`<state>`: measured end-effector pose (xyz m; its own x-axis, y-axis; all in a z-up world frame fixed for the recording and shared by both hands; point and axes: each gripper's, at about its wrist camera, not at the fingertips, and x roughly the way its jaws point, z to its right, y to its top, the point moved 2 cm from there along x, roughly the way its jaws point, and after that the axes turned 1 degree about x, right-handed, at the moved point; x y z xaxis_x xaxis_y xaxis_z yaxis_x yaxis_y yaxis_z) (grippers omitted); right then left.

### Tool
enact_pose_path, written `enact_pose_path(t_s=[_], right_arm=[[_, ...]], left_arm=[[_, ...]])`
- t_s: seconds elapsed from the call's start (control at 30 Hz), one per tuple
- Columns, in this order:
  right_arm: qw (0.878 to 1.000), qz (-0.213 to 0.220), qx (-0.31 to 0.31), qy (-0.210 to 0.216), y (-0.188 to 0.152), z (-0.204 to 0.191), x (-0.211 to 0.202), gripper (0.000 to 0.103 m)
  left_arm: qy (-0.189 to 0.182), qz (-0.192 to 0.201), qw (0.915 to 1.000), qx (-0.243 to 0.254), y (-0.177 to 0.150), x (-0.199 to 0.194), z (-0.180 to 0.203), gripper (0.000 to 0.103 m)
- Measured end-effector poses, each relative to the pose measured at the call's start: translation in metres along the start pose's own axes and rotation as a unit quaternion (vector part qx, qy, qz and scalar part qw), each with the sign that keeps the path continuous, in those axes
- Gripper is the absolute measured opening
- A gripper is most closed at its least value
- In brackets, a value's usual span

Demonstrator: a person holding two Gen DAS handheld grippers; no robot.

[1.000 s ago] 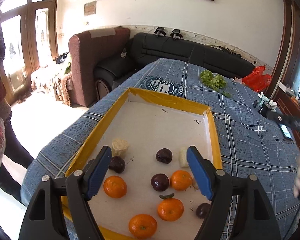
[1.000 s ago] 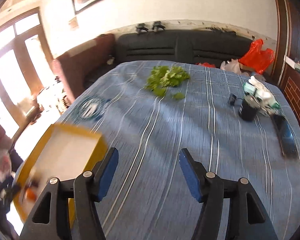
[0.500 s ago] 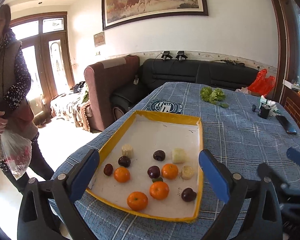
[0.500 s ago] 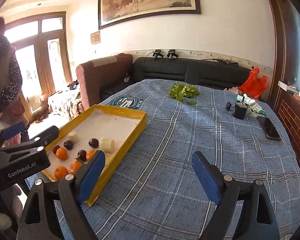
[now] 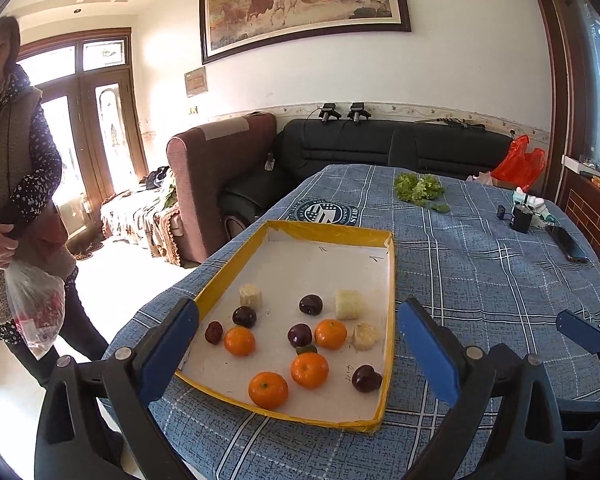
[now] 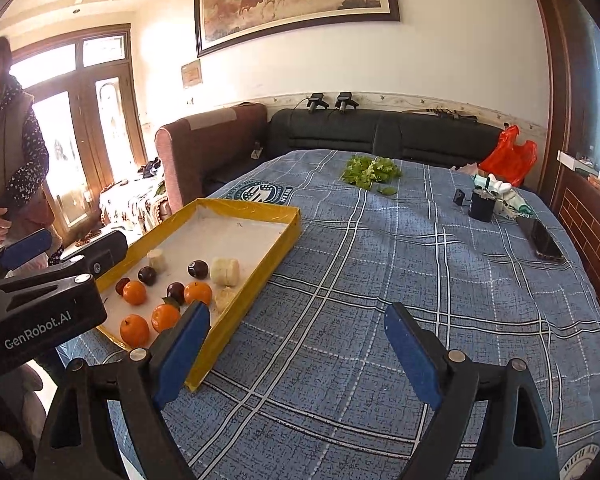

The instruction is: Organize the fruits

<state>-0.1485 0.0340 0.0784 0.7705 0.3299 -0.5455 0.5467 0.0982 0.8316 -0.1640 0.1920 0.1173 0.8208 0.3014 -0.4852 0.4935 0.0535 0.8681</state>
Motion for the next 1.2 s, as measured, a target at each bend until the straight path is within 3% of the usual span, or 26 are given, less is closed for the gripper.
enact_pose_path(t_s=[0.2, 0.33, 0.43, 0.6, 0.77, 1.2], right_arm=[[1.0, -0.012, 0.003, 0.006, -0.004, -0.001, 0.008, 0.092], [1.0, -0.011, -0.004, 0.011, -0.005, -0.007, 0.009, 0.092], [1.0, -0.009, -0.011, 0.016, -0.005, -0.011, 0.009, 0.093], [0.999, -0.016, -0.012, 0.025, -0.008, -0.017, 0.013, 0.092], [0.999, -0.019, -0.019, 0.031, -0.011, -0.024, 0.013, 0.093], [0.998, -0.029, -0.036, 0.041, -0.018, -0.04, 0.022, 0.094]], left_arm=[[0.01, 0.01, 0.9998, -0.01, -0.001, 0.0, -0.004, 0.1], [0.069, 0.06, 0.9954, -0.029, 0.003, -0.016, -0.014, 0.1], [0.09, 0.088, 0.9909, -0.047, 0.004, -0.029, -0.023, 0.103], [0.078, 0.097, 0.9902, -0.063, 0.002, -0.036, -0.033, 0.103], [0.036, 0.06, 0.996, -0.055, 0.0, -0.024, -0.032, 0.103], [0.031, 0.04, 0.9979, -0.04, -0.005, -0.011, -0.035, 0.103]])
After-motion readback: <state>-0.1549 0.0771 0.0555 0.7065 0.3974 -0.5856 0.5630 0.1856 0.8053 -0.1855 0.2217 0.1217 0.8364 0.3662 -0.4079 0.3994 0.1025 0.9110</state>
